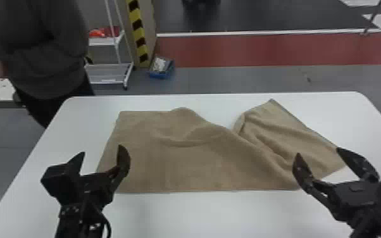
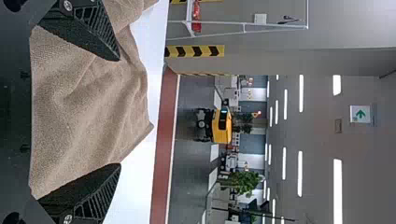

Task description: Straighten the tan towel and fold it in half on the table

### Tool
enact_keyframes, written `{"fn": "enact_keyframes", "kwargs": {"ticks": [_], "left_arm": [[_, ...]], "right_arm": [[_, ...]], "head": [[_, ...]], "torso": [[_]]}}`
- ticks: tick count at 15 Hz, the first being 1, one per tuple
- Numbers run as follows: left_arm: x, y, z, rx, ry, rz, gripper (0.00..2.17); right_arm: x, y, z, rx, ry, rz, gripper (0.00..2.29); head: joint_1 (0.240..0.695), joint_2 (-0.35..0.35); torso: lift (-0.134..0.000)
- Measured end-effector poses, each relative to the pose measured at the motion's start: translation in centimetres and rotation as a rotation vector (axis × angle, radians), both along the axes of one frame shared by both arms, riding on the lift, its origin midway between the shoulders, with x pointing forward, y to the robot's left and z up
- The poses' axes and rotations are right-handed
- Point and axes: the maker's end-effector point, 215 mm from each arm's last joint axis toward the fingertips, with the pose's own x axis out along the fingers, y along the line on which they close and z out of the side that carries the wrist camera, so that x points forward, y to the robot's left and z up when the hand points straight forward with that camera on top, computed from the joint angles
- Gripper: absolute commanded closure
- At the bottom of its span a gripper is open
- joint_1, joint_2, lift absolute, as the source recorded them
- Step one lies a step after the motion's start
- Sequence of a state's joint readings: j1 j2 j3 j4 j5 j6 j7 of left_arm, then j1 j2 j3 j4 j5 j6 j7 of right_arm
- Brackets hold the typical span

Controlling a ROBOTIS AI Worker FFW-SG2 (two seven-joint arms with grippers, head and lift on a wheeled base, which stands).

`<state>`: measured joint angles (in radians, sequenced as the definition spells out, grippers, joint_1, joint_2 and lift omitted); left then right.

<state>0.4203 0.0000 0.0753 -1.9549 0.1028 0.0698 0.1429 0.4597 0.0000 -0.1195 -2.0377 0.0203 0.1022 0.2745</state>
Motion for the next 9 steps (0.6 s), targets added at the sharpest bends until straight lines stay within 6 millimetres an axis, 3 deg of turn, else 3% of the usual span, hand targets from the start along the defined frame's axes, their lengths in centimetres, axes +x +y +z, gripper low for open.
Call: {"fn": "enact_keyframes", "kwargs": {"ticks": [5,9], "left_arm": [[0.1,-0.1,-0.1,-0.003,0.005,-0.014,0.07],[0.0,1.1,0.0,-0.019,0.051,-0.085,0.08]], "right_arm": [[0.0,-0.2,0.2,-0.058,-0.003,0.001,0.07],[1.3,-2.0,1.9,-0.248,-0.002,0.027,0.07]], "head": [[0.695,0.072],[0.695,0.069]], "torso": [[-0.123],[-0.123]]}}
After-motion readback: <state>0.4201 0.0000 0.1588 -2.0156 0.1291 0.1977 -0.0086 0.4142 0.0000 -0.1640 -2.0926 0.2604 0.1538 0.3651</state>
